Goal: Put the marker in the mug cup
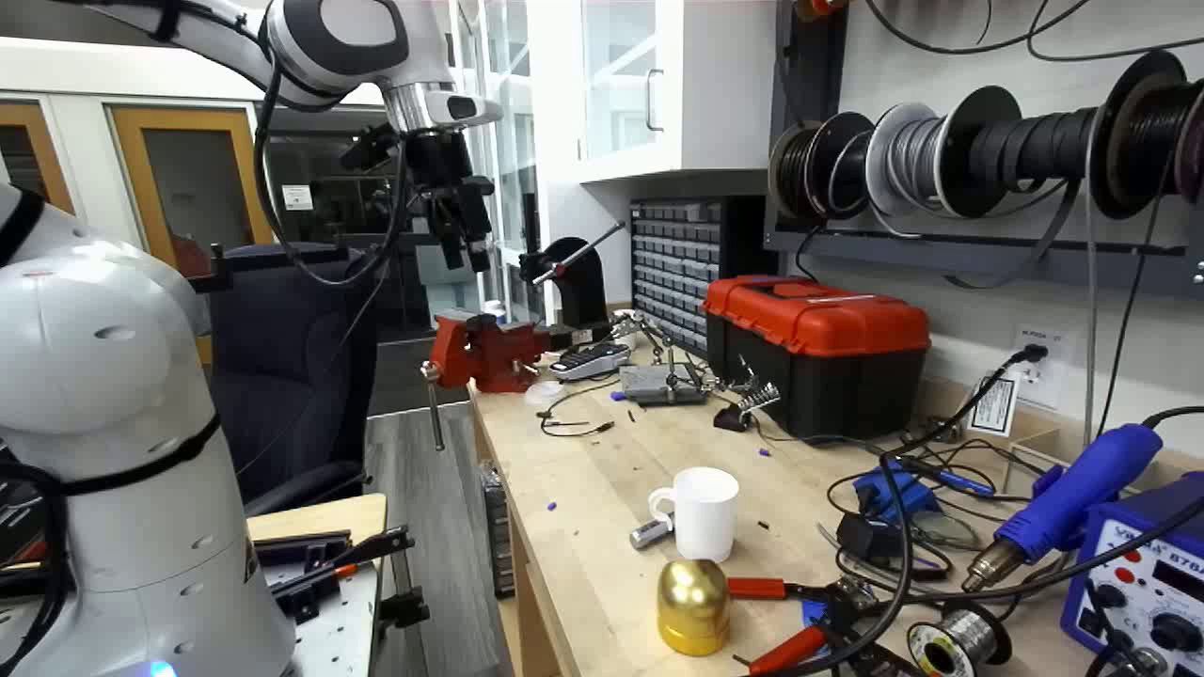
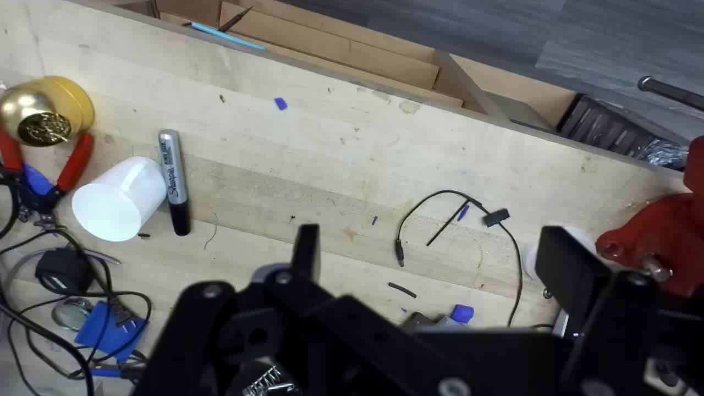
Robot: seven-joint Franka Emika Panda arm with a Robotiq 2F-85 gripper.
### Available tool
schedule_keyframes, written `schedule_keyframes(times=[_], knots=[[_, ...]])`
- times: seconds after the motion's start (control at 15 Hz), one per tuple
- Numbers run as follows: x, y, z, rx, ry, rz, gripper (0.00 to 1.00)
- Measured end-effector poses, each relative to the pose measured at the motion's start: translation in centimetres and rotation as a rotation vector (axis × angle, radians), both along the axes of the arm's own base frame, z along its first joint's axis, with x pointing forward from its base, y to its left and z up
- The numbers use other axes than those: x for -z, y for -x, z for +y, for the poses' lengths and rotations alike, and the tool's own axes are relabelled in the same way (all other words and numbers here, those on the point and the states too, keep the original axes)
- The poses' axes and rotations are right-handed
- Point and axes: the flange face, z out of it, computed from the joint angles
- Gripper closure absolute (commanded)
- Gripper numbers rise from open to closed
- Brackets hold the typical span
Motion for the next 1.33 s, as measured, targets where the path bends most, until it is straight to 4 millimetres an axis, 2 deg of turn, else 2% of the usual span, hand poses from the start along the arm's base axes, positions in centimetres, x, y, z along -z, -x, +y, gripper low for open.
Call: schedule_keyframes(times=[0.87,1.07,1.33], knots=[[-0.4,-0.2,-0.2,0.003,-0.003,-0.007,0.0],[-1.8,-1.4,-1.5,0.039,-0.034,-0.022,0.0],[-2.9,-4.7,-4.7,0.103,-0.09,-0.014,0.0]])
